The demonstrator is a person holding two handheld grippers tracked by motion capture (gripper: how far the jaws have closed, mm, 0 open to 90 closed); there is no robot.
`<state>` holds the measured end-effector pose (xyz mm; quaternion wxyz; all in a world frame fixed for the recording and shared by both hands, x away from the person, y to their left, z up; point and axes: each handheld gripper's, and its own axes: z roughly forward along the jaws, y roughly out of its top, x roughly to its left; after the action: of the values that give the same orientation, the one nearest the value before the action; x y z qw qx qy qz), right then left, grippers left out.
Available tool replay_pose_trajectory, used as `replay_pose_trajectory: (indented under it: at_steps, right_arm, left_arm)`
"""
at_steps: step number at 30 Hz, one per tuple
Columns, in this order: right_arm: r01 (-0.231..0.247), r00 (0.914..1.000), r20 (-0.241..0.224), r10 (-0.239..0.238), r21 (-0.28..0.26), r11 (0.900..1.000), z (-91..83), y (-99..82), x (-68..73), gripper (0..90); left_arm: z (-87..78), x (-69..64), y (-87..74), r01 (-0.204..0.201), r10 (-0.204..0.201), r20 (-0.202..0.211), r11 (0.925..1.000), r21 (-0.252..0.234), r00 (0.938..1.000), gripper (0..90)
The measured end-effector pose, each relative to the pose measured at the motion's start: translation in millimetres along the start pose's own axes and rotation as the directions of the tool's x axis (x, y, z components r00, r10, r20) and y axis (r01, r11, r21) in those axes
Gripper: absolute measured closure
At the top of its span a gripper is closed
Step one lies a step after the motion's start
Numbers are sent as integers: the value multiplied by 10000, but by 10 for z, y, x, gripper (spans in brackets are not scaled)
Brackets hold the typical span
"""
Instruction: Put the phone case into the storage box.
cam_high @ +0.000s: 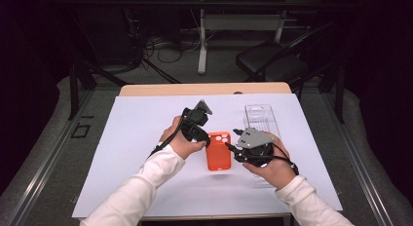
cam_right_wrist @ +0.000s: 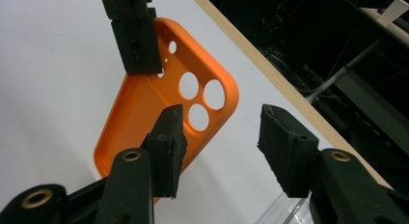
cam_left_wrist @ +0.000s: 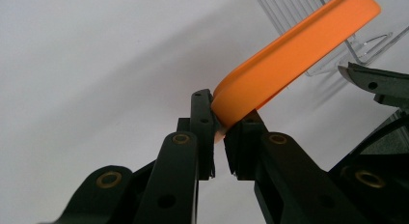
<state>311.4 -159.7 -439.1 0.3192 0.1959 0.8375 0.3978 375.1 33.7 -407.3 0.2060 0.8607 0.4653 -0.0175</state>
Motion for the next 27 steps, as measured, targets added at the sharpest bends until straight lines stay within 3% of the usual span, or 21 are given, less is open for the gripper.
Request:
replay_pose_trajectory:
  at_steps: [10, 17, 27]
  right_arm:
    - [441, 9983, 363, -448, 203, 9988, 21, 41, 33, 555]
    - [665, 9964, 506, -687, 433, 9968, 44, 51, 44, 647]
    - [450, 9978, 470, -473, 485, 9978, 58, 67, 34, 743]
  left_arm:
    - [42, -38, 18, -34, 34, 76, 10000, 87, 10000, 829]
    - [50, -66, 17, -71, 71, 59, 9999, 103, 10000, 829]
    - [46, -74, 9, -67, 66, 98, 10000, 25, 9999, 829]
